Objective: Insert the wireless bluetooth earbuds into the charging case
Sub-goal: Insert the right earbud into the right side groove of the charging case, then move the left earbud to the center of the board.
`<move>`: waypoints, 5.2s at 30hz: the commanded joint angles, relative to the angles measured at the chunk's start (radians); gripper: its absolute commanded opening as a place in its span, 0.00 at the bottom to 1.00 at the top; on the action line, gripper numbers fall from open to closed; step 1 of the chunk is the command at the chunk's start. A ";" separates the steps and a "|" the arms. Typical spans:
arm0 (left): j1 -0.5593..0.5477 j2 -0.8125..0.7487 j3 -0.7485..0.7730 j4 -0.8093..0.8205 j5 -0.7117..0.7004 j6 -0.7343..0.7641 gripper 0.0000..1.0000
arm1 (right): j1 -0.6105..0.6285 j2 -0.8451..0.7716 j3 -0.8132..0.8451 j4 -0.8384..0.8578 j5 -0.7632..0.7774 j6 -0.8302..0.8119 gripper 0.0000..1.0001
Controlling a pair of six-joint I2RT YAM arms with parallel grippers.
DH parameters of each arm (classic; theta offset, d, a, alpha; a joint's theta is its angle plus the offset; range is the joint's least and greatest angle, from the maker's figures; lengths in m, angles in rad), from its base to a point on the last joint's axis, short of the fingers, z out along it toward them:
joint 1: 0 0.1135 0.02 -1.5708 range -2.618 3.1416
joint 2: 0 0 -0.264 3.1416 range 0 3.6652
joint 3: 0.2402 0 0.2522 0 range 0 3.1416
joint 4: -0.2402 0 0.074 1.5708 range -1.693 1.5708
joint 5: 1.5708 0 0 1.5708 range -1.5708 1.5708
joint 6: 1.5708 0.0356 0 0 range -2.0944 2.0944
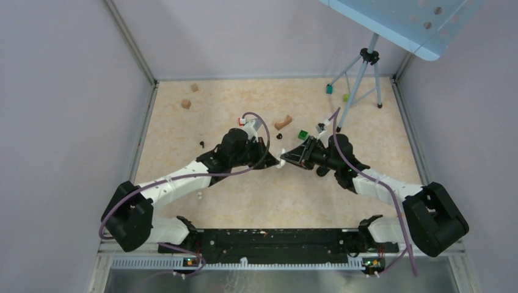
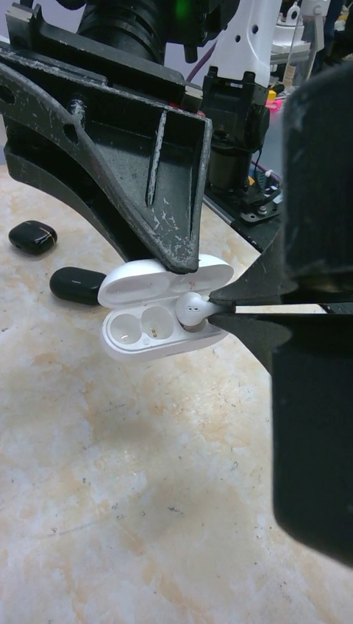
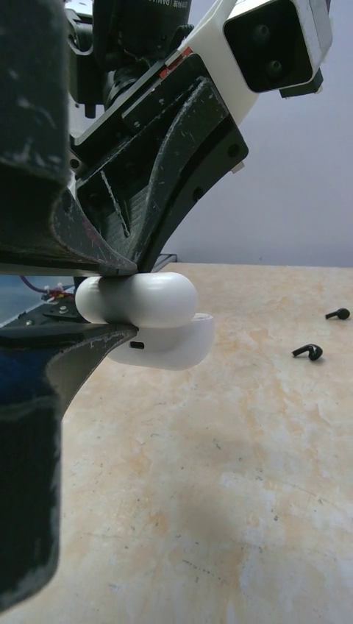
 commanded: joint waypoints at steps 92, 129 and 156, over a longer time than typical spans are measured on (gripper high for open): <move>0.584 -0.286 -0.070 -1.033 -0.472 -0.194 0.48 | 0.000 0.031 0.030 0.028 -0.043 -0.036 0.00; 0.716 -0.355 -0.186 -0.794 -0.250 -0.096 0.45 | -0.001 0.055 0.057 0.001 -0.052 -0.051 0.00; 0.678 -0.146 -0.270 -0.526 -0.021 -0.057 0.48 | -0.001 0.063 0.067 0.004 -0.063 -0.049 0.00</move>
